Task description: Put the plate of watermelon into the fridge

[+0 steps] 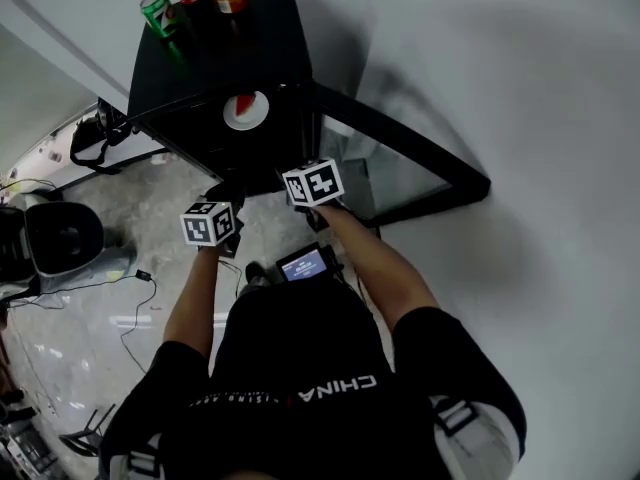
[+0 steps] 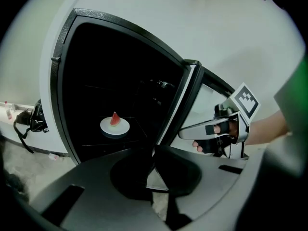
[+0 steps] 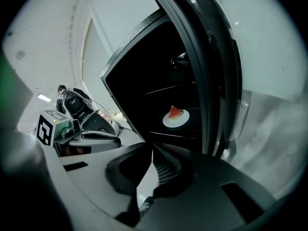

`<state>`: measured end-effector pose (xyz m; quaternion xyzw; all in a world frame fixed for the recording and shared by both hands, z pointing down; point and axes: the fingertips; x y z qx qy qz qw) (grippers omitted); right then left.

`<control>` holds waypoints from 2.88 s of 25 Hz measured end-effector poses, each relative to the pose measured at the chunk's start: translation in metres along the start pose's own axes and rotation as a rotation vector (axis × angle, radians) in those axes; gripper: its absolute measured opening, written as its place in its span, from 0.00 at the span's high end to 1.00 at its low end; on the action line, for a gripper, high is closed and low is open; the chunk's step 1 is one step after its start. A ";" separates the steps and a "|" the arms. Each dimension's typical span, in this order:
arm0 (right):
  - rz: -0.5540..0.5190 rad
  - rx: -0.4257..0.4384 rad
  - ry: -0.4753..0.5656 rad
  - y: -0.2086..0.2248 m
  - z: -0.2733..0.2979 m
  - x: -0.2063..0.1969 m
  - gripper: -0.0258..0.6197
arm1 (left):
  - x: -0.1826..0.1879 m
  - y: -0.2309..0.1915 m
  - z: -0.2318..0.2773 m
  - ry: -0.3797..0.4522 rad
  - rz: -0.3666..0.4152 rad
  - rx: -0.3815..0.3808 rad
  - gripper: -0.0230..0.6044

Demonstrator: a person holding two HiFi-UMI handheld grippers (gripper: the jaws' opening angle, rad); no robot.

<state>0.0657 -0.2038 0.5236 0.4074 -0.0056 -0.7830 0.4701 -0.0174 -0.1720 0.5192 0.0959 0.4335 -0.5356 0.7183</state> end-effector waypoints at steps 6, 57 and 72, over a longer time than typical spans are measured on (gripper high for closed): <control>-0.011 0.046 -0.044 -0.002 0.002 -0.045 0.93 | -0.054 0.033 0.001 -0.061 0.039 -0.006 0.92; -0.080 -0.070 0.126 -0.209 -0.158 -0.266 0.93 | -0.240 0.172 -0.229 0.126 0.054 -0.089 0.94; -0.098 -0.075 0.115 -0.198 -0.152 -0.266 0.93 | -0.251 0.166 -0.214 0.085 0.062 -0.073 0.94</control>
Point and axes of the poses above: the fingertips, and each gripper's own axes: z forward along the fingers, y to its right, x out of its top, and after that the axes turned 6 degrees about -y, right-handed
